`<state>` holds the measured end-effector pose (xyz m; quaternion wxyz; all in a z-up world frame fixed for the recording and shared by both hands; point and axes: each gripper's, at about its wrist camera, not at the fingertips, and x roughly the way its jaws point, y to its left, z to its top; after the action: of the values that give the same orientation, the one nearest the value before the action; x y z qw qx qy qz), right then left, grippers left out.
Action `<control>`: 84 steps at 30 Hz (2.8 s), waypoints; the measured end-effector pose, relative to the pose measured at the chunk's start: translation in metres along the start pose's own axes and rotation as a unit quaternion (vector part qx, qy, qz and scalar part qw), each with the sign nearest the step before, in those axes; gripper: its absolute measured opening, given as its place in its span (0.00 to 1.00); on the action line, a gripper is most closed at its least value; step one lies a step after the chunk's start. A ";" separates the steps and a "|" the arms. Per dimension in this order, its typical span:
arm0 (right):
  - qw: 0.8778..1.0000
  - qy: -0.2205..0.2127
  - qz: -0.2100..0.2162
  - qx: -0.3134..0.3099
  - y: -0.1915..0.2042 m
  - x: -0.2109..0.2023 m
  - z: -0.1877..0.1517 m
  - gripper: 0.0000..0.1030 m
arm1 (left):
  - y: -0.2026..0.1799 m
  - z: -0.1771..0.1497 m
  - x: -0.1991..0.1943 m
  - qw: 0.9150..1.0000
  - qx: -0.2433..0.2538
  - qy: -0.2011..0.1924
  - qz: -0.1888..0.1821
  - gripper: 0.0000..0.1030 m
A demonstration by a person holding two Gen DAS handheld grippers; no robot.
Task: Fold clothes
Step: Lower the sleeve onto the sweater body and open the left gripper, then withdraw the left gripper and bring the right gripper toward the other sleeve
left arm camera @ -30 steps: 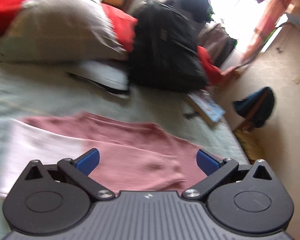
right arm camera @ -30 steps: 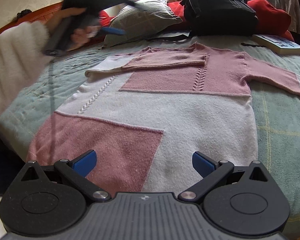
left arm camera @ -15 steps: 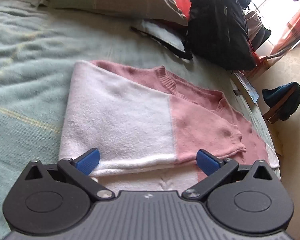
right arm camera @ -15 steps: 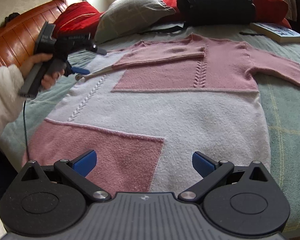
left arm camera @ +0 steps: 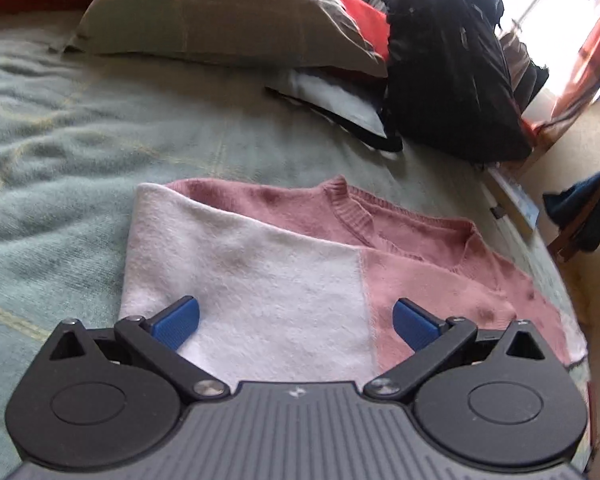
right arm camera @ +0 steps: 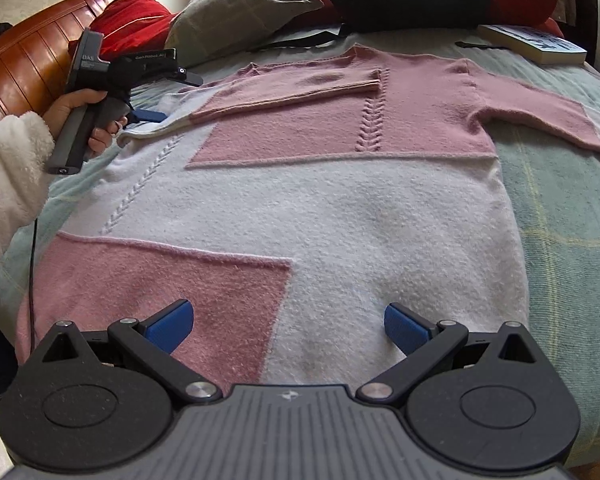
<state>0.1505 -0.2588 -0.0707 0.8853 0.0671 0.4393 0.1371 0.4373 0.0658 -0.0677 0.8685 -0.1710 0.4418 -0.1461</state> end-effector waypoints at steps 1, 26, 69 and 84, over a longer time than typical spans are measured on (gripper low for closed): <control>1.000 -0.002 0.000 0.001 -0.001 -0.002 -0.001 1.00 | -0.005 0.000 -0.006 1.000 0.004 0.003 0.000 0.99; 0.991 -0.095 -0.071 -0.065 -0.003 0.009 -0.043 1.00 | -0.119 -0.278 -0.152 0.967 0.252 0.035 0.016 0.99; 0.977 -0.094 -0.035 -0.186 0.043 -0.004 -0.079 1.00 | -0.116 -0.206 -0.159 0.969 0.233 -0.074 0.035 0.99; 0.990 -0.091 -0.048 -0.097 -0.005 0.004 -0.024 1.00 | -0.109 -0.213 -0.127 0.977 0.205 -0.043 0.028 0.99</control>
<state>0.1346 -0.2622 -0.0899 0.9293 -0.0282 0.3446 0.1295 0.1800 -0.0163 -0.0473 0.9069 0.0169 0.3695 -0.2016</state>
